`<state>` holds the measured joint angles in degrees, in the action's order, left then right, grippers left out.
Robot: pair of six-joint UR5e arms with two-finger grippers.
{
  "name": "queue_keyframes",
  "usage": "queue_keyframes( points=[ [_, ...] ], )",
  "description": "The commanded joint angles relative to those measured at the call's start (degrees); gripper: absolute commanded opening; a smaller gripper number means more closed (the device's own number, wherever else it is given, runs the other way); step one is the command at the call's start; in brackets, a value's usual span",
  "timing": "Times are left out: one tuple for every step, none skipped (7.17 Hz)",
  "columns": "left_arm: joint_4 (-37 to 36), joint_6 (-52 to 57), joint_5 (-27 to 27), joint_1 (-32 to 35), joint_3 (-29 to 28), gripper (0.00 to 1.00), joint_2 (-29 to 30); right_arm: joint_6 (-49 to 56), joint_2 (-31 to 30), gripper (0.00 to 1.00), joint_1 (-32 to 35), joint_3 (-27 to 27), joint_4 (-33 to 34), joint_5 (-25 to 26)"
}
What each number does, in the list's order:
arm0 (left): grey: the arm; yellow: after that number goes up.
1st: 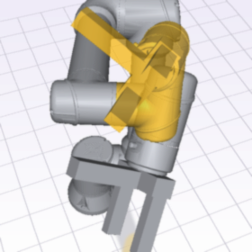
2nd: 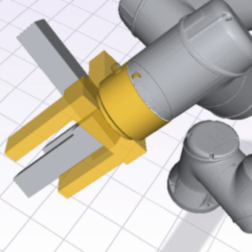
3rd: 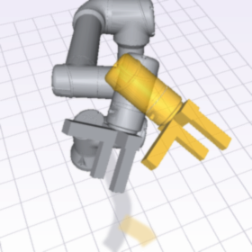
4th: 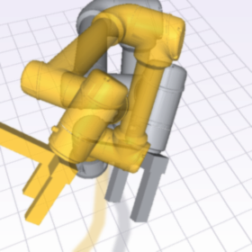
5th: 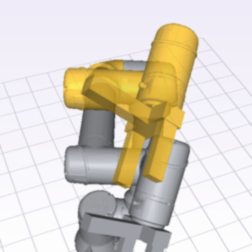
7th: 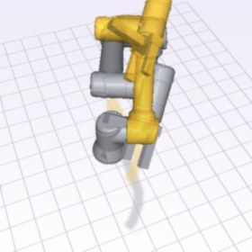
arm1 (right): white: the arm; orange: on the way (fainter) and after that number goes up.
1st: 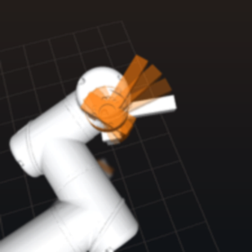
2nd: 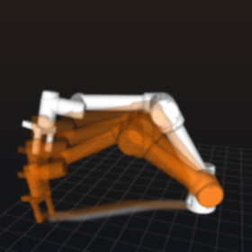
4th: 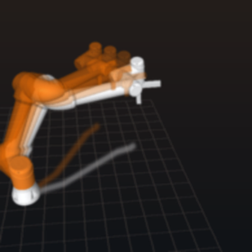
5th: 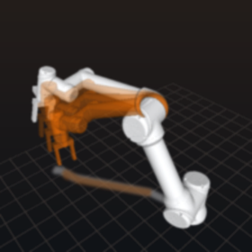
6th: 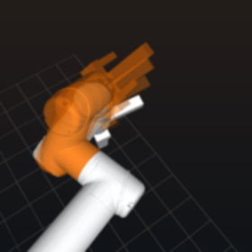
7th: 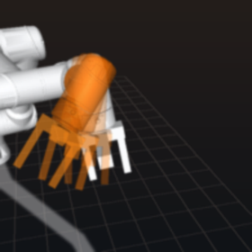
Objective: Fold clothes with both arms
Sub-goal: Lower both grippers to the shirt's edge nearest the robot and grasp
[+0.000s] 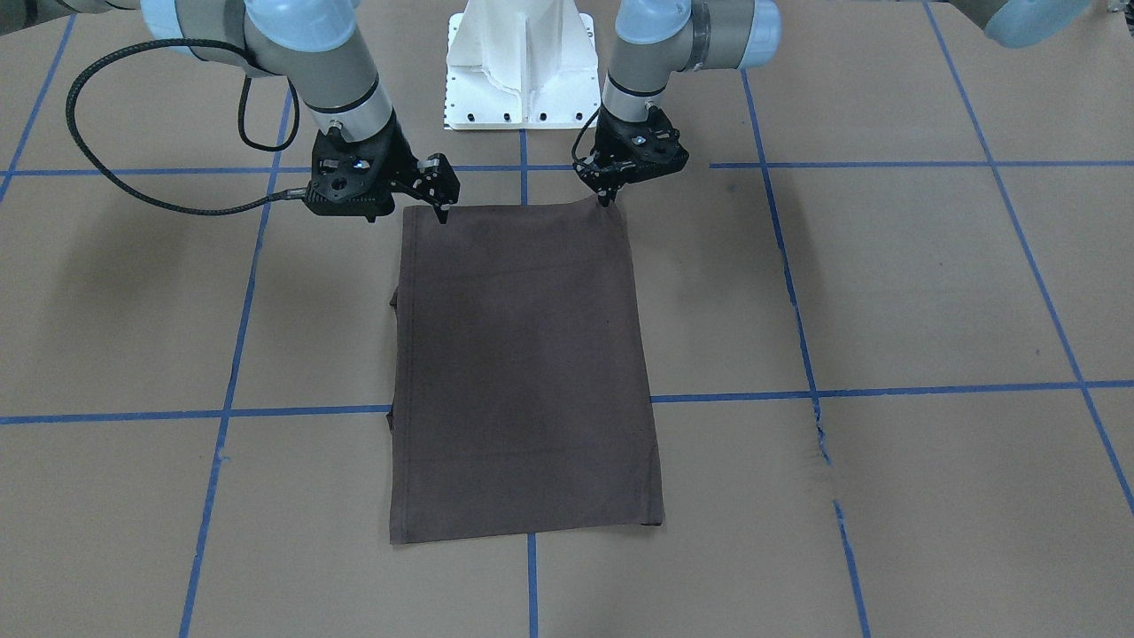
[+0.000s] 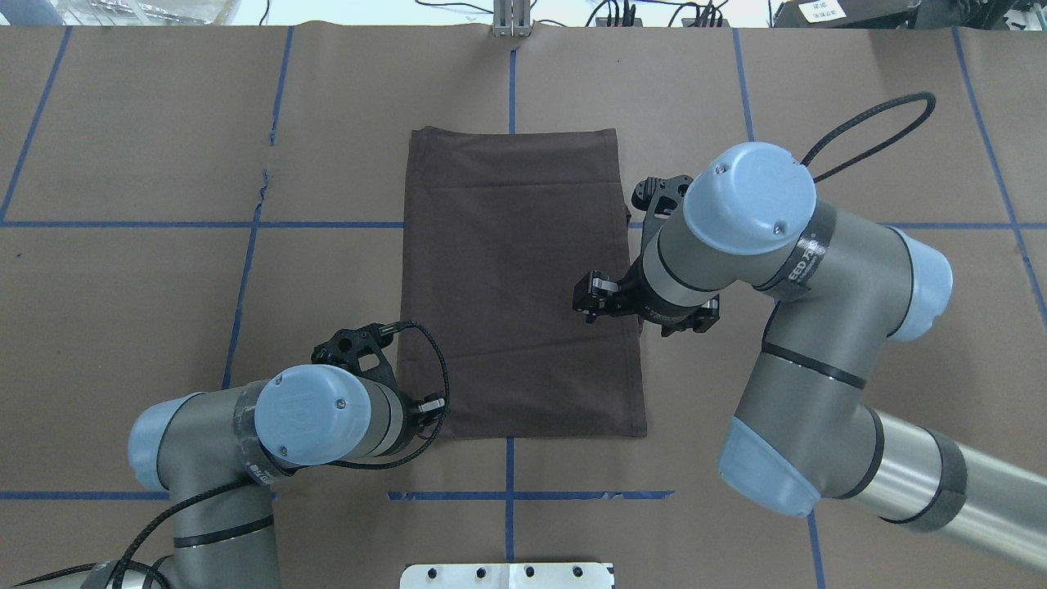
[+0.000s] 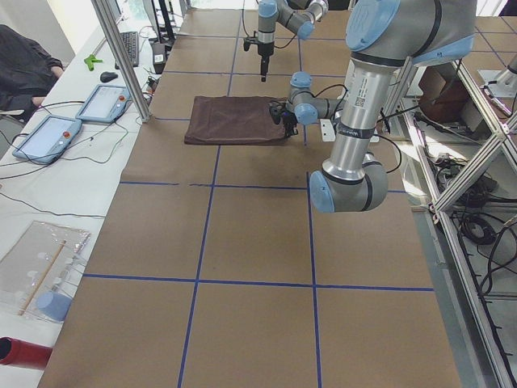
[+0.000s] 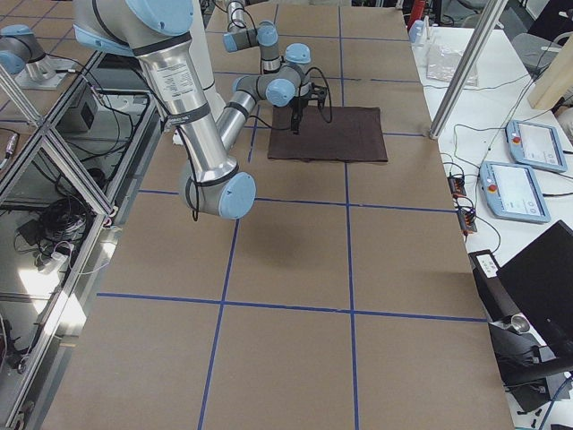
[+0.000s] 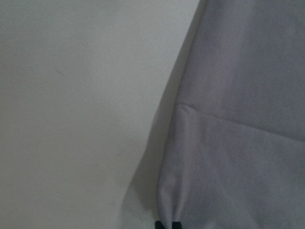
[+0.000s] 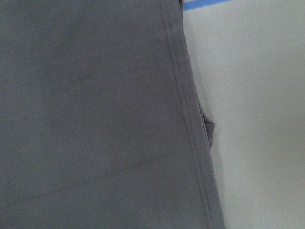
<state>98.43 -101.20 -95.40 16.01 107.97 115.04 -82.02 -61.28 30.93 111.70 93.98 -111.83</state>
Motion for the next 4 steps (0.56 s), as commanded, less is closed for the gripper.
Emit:
queue_keyframes(
  points=[
    [0.00, 0.04, -0.05, -0.01, 0.49, 0.00, 0.09, -16.27, -0.59, 1.00, -6.30, -0.69, -1.15, 5.29],
    [0.00, 0.04, -0.05, 0.07, 0.66, 0.00, 0.09, -20.94, -2.42, 1.00, -8.93, -1.31, -2.91, 8.26],
    [0.00, 0.04, -0.05, 0.08, 0.67, 0.00, 0.09, -22.64, -4.09, 1.00, -11.31, -1.84, -6.14, 12.12],
    [0.00, 0.04, -0.05, 0.08, 0.67, 0.00, 0.09, -26.40, -4.02, 1.00, -12.72, -4.36, -7.65, 12.86]
  ],
)
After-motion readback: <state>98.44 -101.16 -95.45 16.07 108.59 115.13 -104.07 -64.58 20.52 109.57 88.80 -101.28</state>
